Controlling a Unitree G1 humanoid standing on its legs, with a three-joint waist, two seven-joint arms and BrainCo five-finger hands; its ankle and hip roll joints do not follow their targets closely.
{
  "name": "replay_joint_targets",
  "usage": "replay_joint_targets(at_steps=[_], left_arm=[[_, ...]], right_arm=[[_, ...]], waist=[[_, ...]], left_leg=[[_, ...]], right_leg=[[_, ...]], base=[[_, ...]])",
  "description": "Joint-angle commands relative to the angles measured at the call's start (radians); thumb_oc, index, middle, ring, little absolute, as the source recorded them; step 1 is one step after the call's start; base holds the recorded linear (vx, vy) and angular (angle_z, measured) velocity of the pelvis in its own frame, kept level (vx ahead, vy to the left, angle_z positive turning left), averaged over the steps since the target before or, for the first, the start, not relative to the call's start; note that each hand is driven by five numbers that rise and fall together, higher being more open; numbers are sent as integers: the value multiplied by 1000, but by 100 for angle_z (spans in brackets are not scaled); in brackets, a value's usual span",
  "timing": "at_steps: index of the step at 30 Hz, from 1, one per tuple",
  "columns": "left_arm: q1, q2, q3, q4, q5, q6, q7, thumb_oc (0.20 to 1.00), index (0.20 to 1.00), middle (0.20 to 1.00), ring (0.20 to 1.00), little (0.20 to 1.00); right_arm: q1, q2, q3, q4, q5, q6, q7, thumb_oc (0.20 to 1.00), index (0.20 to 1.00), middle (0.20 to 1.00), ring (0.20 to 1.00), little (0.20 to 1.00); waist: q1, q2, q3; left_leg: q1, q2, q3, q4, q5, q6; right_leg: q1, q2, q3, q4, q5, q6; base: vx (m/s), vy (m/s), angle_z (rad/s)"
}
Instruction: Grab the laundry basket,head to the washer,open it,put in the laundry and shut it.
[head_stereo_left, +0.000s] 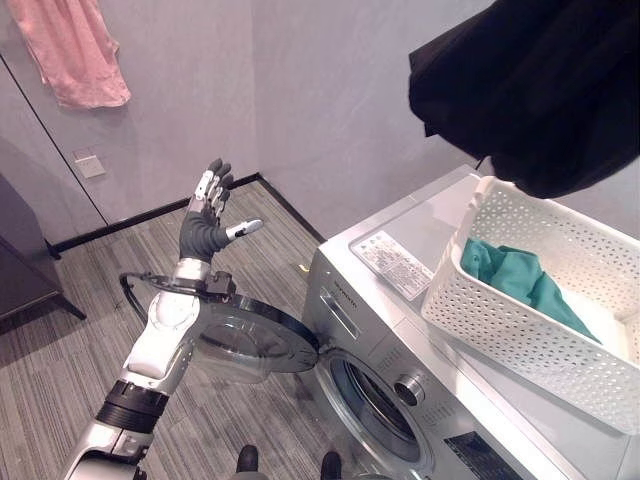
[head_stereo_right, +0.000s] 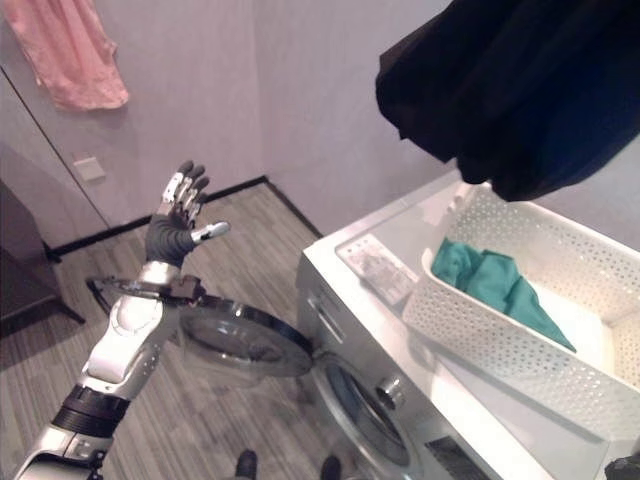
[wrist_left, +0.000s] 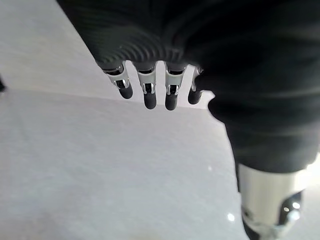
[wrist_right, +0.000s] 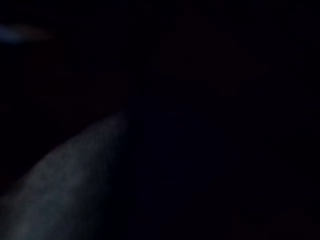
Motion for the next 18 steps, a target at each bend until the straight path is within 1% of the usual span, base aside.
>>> replay_joint_targets(at_steps=[1, 2, 3, 4, 5, 6, 7, 8, 9, 10, 11, 12, 14, 15, 16, 17, 18], left_arm=[[7, 48, 34, -48, 26, -46, -7, 1000, 1000, 1000, 1000, 1000], [12, 48, 40, -50, 27, -49, 0, 1000, 1000, 1000, 1000, 1000], [21, 46, 45, -52, 29, -53, 6, 1000, 1000, 1000, 1000, 1000], [35, 36, 55, -54, 32, -58, 9, 1000, 1000, 1000, 1000, 1000], [36, 36, 56, -54, 32, -58, 9, 1000, 1000, 1000, 1000, 1000], [68, 13, 65, -52, 33, -56, 5, 1000, 1000, 1000, 1000, 1000], [86, 11, 68, -59, 36, -55, -2, 1000, 1000, 1000, 1000, 1000], [88, 12, 70, -59, 36, -54, -2, 1000, 1000, 1000, 1000, 1000], [115, 9, 83, -62, 47, -54, -5, 1000, 1000, 1000, 1000, 1000], [124, 4, 84, -60, 54, -47, -10, 1000, 1000, 1000, 1000, 1000], [125, 8, 84, -60, 54, -47, -11, 1000, 1000, 1000, 1000, 1000], [132, -1, 83, -50, 59, -41, -14, 1000, 1000, 1000, 1000, 1000], [145, -14, 95, -50, 71, -36, -12, 1000, 1000, 1000, 1000, 1000], [150, -16, 107, -46, 80, -26, -6, 1000, 1000, 1000, 1000, 1000], [155, -14, 110, -47, 82, -25, -5, 1000, 1000, 1000, 1000, 1000], [165, -24, 118, -47, 83, -21, 1, 1000, 1000, 1000, 1000, 1000], [176, -31, 120, -43, 80, -18, 4, 1000, 1000, 1000, 1000, 1000]], right_arm=[[-133, -58, 40, -36, -27, -21, -73, 200, 200, 200, 200, 200], [-134, -58, 35, -58, -23, -24, -76, 200, 200, 200, 200, 200], [-143, -60, 39, -76, -28, -27, -79, 200, 200, 200, 200, 200], [-158, -63, 44, -86, -33, -26, -82, 200, 200, 200, 200, 200], [-159, -63, 46, -86, -33, -26, -82, 200, 200, 200, 200, 200], [-162, -69, 26, -130, -52, -20, -85, 200, 200, 200, 200, 200], [-157, -60, 6, -147, -66, -13, -87, 200, 200, 200, 200, 200], [-153, -59, 2, -150, -68, -12, -86, 200, 200, 200, 200, 200], [-135, -43, -32, -187, -81, -8, -90, 200, 200, 200, 200, 200], [-118, -45, -65, -210, -95, -2, -97, 200, 200, 200, 200, 200], [-101, -45, -82, -217, -98, 0, -95, 200, 200, 200, 200, 200], [-57, -42, -130, -257, -112, 9, -96, 200, 200, 200, 200, 200], [27, -13, -230, -327, -135, 14, -99, 200, 200, 200, 200, 200], [148, 7, -339, -433, -177, 18, -87, 200, 200, 200, 200, 200], [188, 17, -379, -475, -189, 14, -83, 200, 200, 200, 200, 200], [301, 56, -478, -558, -210, 0, -83, 200, 200, 200, 200, 200], [358, 81, -526, -600, -217, -7, -82, 200, 200, 200, 200, 200]], waist=[[37, -48, -42], [41, -54, -31], [41, -52, -24], [33, -48, -22], [32, -48, -23], [16, -42, -22], [13, -39, -22], [17, -41, -23], [21, -37, -17], [20, -42, -13], [26, -48, -12], [23, -40, -4], [17, -23, 16], [14, -7, 39], [12, 4, 46], [4, 35, 47], [2, 45, 44]], left_leg=[[7, 64, -70, 328, -304, -1], [-12, 46, -125, 371, -300, -8], [-17, 28, -179, 387, -308, -12], [-14, 10, -211, 387, -334, -6], [-15, 9, -212, 387, -334, -6], [1, -11, -211, 370, -386, 15], [14, -29, -198, 358, -401, 30], [17, -31, -192, 356, -400, 32], [26, -76, -181, 346, -407, 64], [32, -96, -159, 342, -410, 79], [35, -99, -153, 341, -410, 81], [43, -117, -137, 337, -409, 99], [56, -137, -105, 331, -401, 121], [55, -135, -79, 325, -384, 134], [52, -134, -74, 320, -375, 136], [42, -132, -67, 287, -346, 143], [38, -129, -63, 268, -330, 144]], right_leg=[[-78, -102, 57, -1, -24, 88], [-89, -102, 76, -1, -7, 85], [-100, -100, 91, -1, 1, 88], [-113, -107, 96, -1, 13, 94], [-113, -108, 95, -1, 13, 94], [-135, -128, 103, -1, 32, 110], [-155, -143, 113, -1, 46, 123], [-157, -144, 119, -1, 48, 125], [-183, -165, 130, -1, 63, 137], [-196, -178, 136, -1, 66, 145], [-197, -180, 143, -1, 67, 147], [-205, -195, 142, 1, 71, 150], [-217, -213, 130, 14, 75, 149], [-223, -220, 87, 64, 50, 138], [-218, -220, 67, 89, 37, 129], [-195, -214, 44, 162, 3, 114], [-183, -207, 41, 200, -12, 107]], base=[[-186, 113, -10], [-217, 148, -13], [-229, 211, -25], [-128, 163, -41], [-189, 295, -42], [-197, 354, -31], [-197, 360, -18], [-195, 390, -28], [-184, 345, -39], [-188, 346, -54], [-161, 262, -79], [-141, 243, -79], [-251, 284, -69], [-310, 210, -70], [-376, 221, -58], [-271, 156, -34], [-275, 149, -13]])
